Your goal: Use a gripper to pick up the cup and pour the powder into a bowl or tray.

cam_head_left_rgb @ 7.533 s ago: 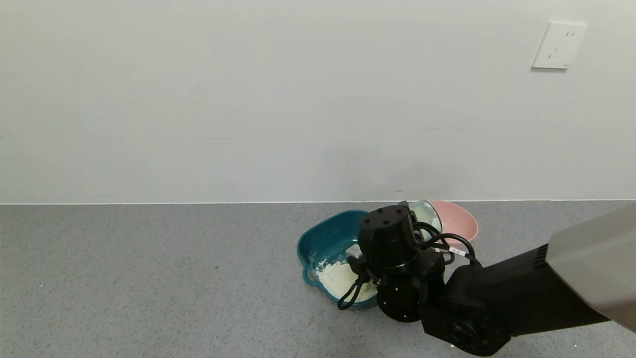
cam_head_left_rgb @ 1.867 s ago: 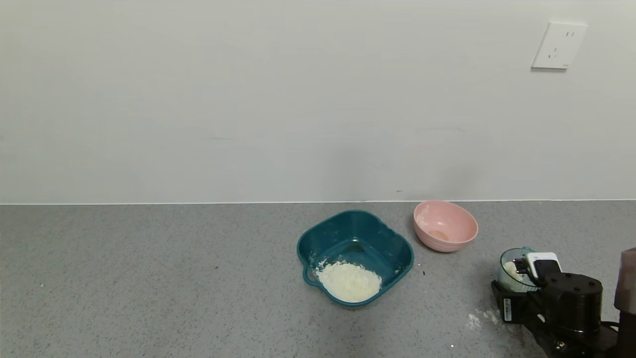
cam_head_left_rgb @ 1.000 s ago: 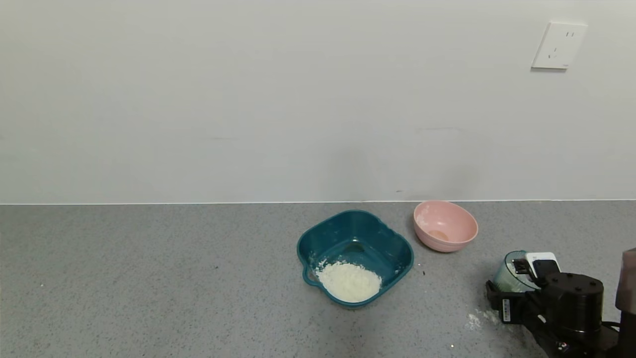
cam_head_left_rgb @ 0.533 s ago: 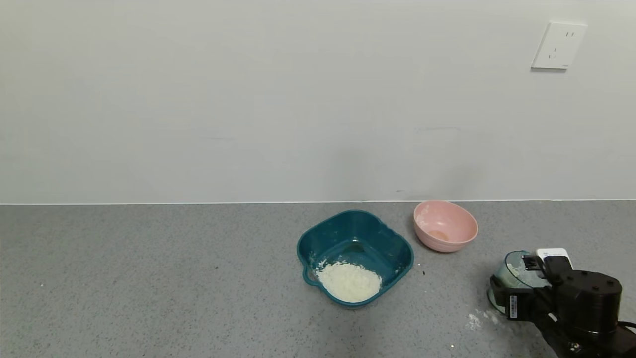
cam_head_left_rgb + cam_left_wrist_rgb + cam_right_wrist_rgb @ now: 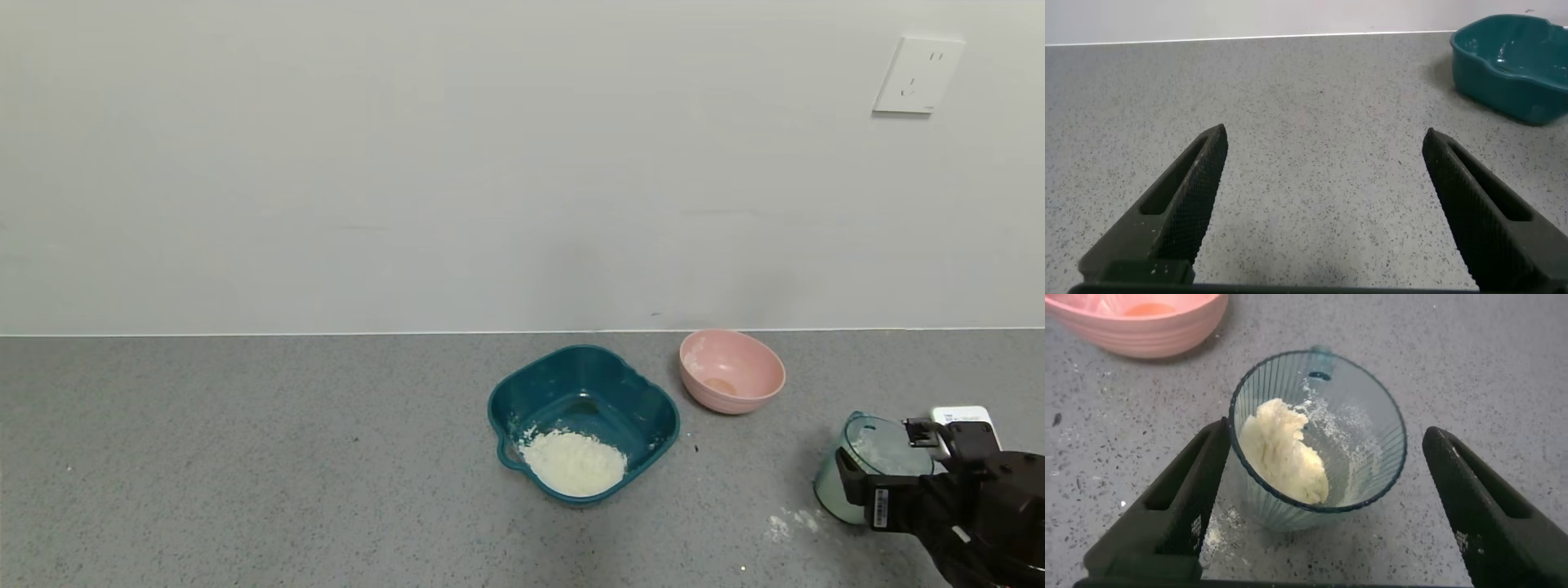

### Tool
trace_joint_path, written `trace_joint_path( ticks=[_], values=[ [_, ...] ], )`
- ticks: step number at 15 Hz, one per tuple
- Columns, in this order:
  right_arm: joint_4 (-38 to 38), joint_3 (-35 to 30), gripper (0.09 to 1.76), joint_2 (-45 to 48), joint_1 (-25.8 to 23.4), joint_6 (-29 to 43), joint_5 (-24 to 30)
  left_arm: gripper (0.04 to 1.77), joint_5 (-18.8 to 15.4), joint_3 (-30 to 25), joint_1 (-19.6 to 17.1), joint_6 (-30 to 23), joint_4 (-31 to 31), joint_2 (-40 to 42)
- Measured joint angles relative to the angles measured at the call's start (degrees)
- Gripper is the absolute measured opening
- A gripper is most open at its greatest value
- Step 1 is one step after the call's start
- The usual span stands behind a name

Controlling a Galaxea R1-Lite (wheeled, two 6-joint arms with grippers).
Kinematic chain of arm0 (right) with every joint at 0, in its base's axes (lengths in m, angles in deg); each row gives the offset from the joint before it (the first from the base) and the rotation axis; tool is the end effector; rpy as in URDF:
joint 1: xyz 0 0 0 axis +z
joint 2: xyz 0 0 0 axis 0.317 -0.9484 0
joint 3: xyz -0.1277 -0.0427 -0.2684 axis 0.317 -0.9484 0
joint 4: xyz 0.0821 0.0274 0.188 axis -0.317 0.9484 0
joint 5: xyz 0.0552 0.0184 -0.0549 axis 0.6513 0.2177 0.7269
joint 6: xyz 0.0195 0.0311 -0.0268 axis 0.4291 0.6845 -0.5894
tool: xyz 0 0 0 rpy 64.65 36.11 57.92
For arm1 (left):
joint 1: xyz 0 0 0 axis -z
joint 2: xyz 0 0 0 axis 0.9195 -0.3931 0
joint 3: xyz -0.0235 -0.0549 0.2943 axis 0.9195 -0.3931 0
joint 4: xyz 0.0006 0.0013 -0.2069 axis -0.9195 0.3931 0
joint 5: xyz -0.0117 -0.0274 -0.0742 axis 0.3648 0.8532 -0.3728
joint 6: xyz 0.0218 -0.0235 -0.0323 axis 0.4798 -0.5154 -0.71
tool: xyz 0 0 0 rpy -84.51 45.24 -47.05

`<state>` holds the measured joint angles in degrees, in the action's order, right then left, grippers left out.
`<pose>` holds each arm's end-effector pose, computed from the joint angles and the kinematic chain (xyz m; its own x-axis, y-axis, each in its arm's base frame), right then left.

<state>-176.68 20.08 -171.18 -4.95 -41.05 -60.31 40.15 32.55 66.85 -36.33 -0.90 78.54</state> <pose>0.2200 0.0299 0.0430 0.9213 -0.2837 -0.2661 0.2392 0.9527 -0.1877 0.0177 0.0001 0.0759 1.0000 0.0014 0.0017 -0.0014 0.9998 0.0197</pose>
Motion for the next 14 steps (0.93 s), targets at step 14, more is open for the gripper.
trace_joint_path(
  ticks=[14],
  values=[
    [14.92, -0.55, 1.70, 20.89, -0.04, -2.65, -2.19, 1.72, 0.00, 0.00, 0.00, 0.00, 0.02, 0.00]
  ],
)
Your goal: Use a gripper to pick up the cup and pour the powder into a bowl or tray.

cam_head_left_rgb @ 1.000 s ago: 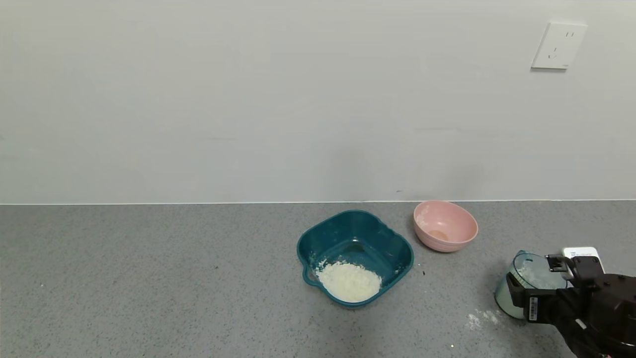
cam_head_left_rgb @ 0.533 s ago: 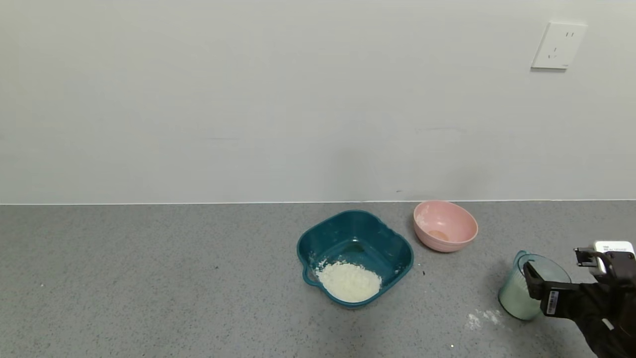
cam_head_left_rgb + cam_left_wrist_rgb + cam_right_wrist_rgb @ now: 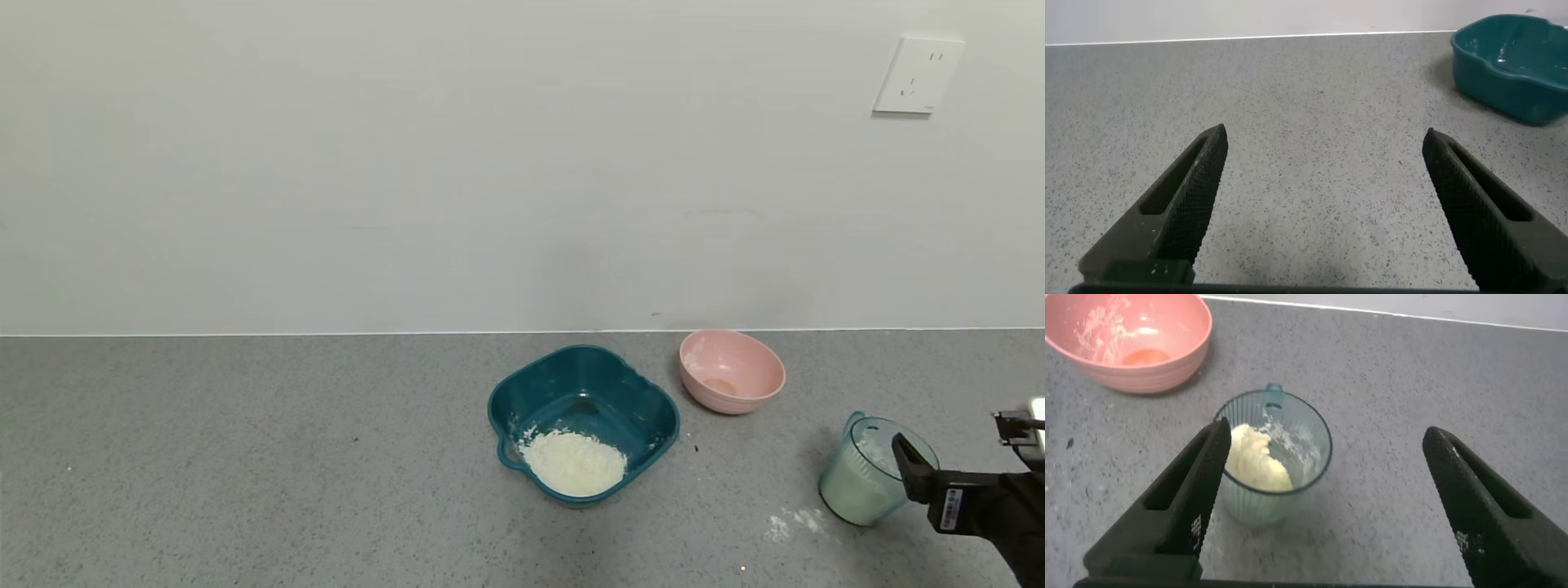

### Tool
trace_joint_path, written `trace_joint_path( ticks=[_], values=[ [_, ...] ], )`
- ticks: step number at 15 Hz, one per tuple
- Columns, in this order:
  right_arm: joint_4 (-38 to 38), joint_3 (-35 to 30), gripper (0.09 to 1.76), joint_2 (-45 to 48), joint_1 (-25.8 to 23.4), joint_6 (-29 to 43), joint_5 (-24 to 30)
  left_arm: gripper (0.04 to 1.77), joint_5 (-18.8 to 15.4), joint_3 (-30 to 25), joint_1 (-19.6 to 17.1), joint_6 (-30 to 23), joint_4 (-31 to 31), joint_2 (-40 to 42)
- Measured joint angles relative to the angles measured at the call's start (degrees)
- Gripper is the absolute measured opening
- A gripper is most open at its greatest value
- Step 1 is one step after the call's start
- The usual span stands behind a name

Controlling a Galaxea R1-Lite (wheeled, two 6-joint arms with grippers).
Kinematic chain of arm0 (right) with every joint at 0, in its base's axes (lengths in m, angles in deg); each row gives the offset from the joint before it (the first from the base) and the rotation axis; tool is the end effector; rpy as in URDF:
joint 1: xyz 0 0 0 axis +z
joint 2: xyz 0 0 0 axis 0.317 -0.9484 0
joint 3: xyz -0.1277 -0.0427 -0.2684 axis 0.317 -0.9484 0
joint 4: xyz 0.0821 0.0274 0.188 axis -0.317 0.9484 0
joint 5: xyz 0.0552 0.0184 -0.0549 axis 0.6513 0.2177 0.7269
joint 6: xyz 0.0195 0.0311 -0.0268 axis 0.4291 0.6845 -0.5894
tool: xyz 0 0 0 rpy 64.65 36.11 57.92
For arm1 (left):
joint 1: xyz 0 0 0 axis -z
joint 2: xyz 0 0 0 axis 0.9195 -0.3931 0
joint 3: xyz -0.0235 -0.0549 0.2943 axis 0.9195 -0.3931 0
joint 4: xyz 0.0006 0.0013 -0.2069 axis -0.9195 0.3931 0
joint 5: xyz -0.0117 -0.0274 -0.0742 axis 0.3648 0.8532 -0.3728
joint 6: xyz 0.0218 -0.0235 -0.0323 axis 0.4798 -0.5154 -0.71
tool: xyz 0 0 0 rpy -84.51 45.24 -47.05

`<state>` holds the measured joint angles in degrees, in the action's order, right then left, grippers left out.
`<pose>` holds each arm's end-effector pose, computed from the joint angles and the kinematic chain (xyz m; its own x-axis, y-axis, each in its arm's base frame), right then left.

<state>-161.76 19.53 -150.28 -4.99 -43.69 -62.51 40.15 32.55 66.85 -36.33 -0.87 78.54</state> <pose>0.1862 0.0200 0.0862 0.9311 -0.3159 -0.1822 0.2806 0.9397 -0.1954 0.0177 0.0001 0.0758 1.0000 0.0014 0.0012 -0.0014 0.9998 0.0197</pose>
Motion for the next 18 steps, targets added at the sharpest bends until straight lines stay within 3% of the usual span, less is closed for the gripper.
trace_joint_path(
  ticks=[8, 14, 18],
  values=[
    [24.89, 0.00, 1.70, 25.25, 0.56, 0.46, 1.16, 1.72, 0.00, 0.00, 0.00, 0.02, 0.00, 0.00],
    [40.29, 0.00, 1.70, 45.18, -8.02, 1.27, 8.63, 1.72, 0.00, 0.00, 0.00, 0.02, -0.02, 0.00],
    [48.62, 0.02, 1.70, 56.78, -10.93, 1.57, 10.22, 1.72, 0.00, 0.00, 0.00, 0.02, -0.02, 0.00]
  ],
)
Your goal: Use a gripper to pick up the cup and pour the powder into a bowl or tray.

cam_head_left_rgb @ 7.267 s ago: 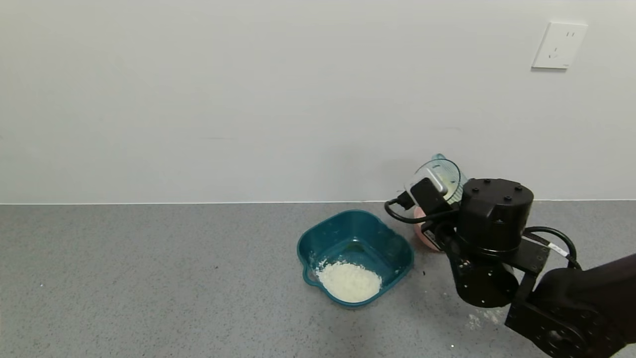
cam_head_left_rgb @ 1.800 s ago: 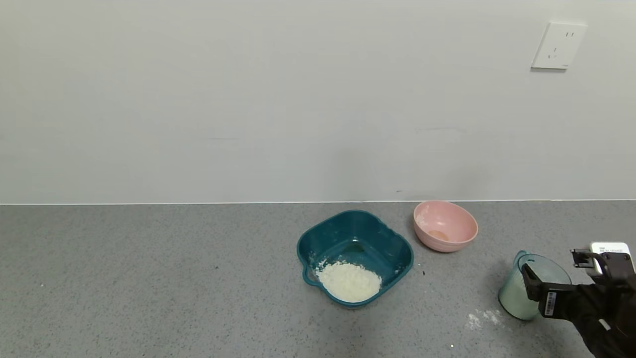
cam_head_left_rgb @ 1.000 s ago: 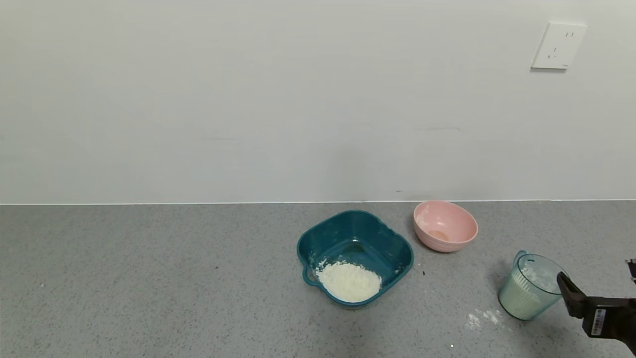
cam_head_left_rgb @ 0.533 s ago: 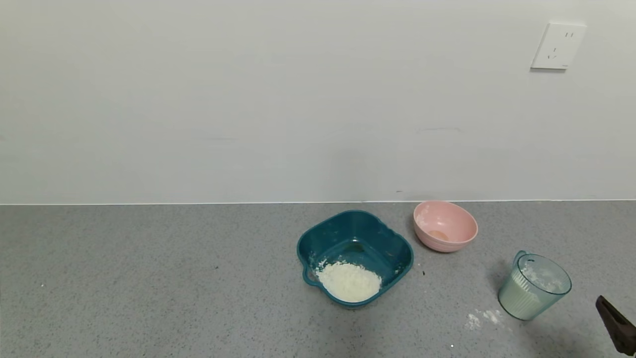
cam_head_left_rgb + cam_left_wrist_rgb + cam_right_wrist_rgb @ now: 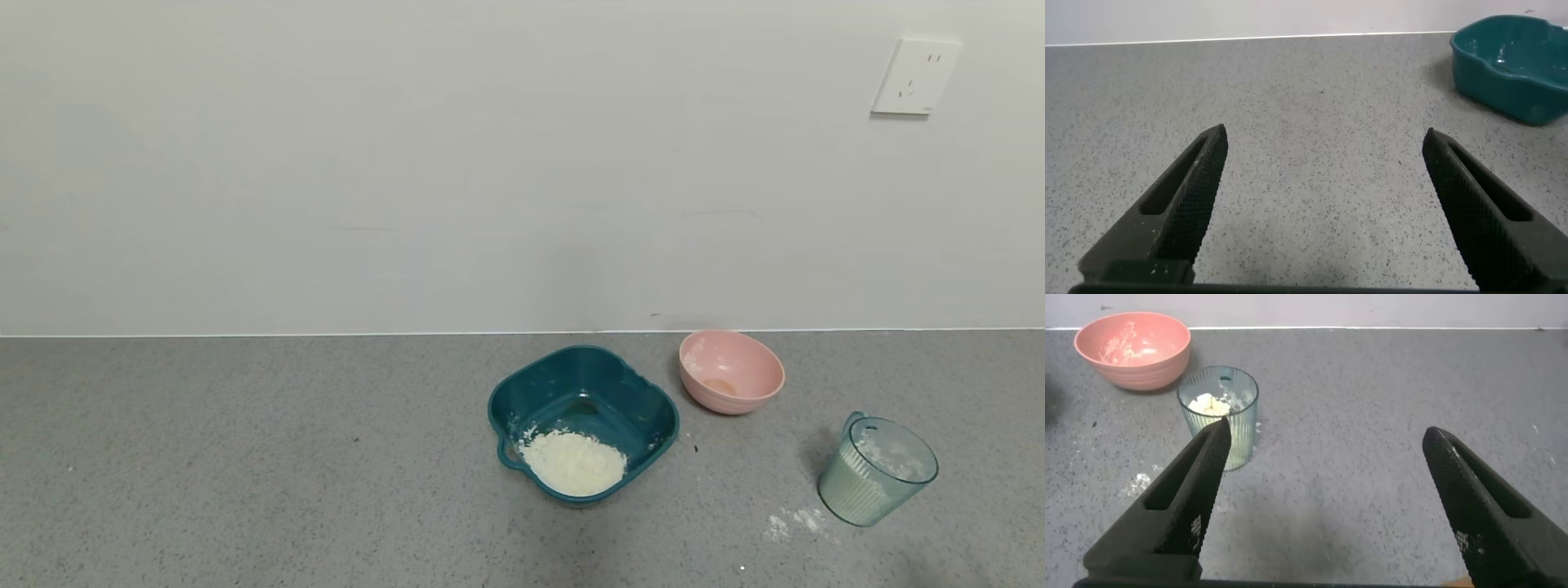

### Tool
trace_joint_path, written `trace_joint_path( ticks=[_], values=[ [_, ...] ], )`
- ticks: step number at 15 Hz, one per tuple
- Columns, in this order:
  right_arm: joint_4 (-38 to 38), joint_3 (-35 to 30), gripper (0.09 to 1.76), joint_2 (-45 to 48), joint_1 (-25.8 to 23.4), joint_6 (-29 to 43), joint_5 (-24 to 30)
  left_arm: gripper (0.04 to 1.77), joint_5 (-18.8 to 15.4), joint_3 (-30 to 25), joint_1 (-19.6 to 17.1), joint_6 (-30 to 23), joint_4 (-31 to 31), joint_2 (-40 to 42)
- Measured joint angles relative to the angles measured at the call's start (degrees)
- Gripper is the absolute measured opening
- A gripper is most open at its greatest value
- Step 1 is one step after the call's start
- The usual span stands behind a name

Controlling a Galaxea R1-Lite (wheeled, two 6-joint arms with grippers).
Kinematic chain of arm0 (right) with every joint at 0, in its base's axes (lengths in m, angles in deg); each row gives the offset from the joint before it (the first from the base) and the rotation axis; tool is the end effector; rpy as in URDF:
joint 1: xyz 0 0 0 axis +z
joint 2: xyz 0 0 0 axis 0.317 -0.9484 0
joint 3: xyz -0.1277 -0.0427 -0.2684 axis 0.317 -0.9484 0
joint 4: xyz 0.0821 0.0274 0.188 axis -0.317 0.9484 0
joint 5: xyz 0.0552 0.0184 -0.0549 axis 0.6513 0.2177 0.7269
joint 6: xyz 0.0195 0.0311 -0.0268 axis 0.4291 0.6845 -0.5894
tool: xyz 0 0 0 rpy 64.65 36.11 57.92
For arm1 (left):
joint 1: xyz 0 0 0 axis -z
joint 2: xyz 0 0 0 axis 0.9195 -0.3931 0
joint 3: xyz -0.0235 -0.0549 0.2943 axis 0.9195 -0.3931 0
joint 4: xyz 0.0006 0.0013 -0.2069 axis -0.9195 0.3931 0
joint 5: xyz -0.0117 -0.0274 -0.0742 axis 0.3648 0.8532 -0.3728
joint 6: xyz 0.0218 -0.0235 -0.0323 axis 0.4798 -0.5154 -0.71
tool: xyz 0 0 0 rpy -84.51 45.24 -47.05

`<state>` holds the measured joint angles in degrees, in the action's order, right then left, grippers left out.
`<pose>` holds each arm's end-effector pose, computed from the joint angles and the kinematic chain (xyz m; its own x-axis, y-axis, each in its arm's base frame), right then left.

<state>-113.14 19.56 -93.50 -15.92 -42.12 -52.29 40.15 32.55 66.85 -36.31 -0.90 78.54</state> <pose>0.0676 -0.0137 0.1108 0.9439 -0.3232 -0.0677 0.3174 0.9445 -0.0845 0.0177 0.0001 0.0759 1.0000 0.0014 0.0017 -0.0014 0.9998 0.0201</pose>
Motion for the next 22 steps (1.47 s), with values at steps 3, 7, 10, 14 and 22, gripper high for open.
trace_joint_path(
  ticks=[3, 7, 10, 14, 22],
  values=[
    [7.39, 0.00, 1.70, 8.85, -0.74, 0.16, 0.09, 1.72, 0.00, 0.00, 0.00, -0.02, 0.02, 0.00],
    [14.91, 0.00, 1.70, 18.41, -1.93, 0.17, 0.73, 1.72, 0.00, 0.00, 0.00, -0.02, 0.00, 0.00],
    [15.74, 0.04, 1.70, 24.09, -2.40, 0.28, 3.54, 1.72, 0.02, 0.00, 0.00, -0.02, 0.02, 0.00],
    [16.29, 0.01, 1.70, 28.94, -2.86, 0.57, 10.01, 1.72, 0.00, 0.00, 0.00, 0.00, 0.02, 0.00],
    [25.42, 0.00, 1.70, 30.15, -2.91, 5.03, 19.85, 1.72, 0.00, 0.00, 0.00, 0.00, 0.05, 0.00]
  ],
)
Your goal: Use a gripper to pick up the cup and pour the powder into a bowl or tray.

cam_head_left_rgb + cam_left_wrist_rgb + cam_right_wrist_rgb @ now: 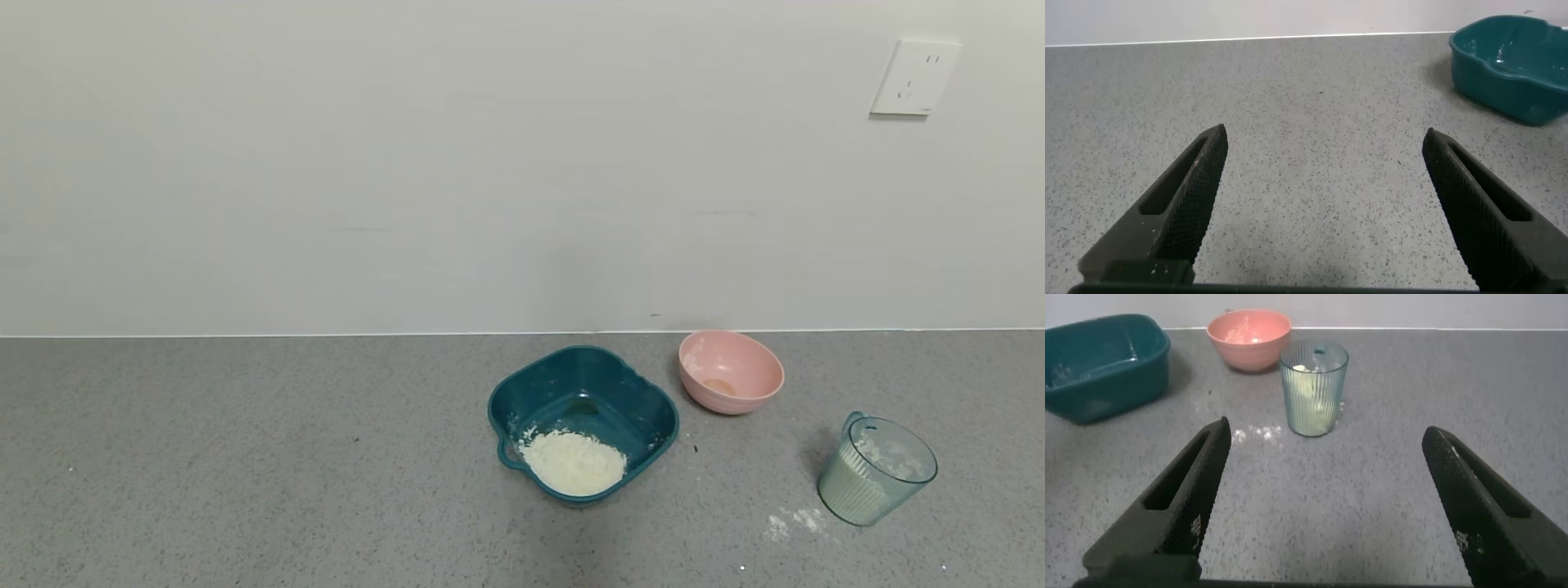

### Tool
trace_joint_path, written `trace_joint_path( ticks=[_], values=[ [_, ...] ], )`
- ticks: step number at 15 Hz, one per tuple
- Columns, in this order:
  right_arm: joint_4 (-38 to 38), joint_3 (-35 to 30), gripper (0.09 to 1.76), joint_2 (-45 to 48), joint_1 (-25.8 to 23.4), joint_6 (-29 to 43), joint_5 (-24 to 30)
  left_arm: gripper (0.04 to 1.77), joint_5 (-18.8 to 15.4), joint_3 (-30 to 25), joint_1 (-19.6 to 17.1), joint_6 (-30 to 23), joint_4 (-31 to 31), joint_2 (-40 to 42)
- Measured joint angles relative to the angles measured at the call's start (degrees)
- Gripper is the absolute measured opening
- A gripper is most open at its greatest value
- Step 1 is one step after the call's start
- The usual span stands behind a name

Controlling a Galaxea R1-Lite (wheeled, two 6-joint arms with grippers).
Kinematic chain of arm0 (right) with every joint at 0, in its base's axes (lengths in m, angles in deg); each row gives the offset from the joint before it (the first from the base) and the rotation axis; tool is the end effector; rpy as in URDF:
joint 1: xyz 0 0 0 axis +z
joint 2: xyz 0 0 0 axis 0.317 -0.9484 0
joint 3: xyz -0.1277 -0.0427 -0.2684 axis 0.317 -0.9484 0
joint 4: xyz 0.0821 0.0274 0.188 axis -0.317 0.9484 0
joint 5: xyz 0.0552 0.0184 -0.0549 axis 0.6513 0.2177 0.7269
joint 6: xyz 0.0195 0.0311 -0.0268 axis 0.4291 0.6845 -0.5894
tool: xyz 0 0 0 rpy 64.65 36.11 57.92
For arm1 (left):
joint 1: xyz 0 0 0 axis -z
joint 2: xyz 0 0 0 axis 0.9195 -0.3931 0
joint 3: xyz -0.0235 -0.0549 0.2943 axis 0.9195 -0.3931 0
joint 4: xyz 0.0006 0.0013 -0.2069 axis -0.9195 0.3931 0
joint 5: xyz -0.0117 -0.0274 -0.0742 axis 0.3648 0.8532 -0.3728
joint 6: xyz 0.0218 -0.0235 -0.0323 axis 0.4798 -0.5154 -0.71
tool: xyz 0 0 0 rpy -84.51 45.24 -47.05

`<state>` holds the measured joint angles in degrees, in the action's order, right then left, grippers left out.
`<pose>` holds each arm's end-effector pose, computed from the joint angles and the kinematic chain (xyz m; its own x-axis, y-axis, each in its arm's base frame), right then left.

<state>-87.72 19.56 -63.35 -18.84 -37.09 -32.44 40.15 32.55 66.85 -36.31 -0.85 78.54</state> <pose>0.0177 -0.0015 0.0770 0.9994 -0.0335 0.0098 0.0332 0.9990 0.0299 0.0177 0.0001 0.0758 1.0000 0.0014 0.0009 -0.0014 0.9998 0.0201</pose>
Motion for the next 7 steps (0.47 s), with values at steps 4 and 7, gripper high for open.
trace_joint_path(
  ticks=[4, 7],
  values=[
    [0.11, 0.00, 1.70, 0.00, 0.00, 0.13, -0.07, 1.72, 0.00, 0.00, 0.00, 0.00, -0.05, 0.00],
    [0.13, 0.00, 1.70, 0.00, 0.00, 0.13, -0.07, 1.72, 0.00, 0.00, 0.00, 0.00, -0.02, 0.00]
  ],
)
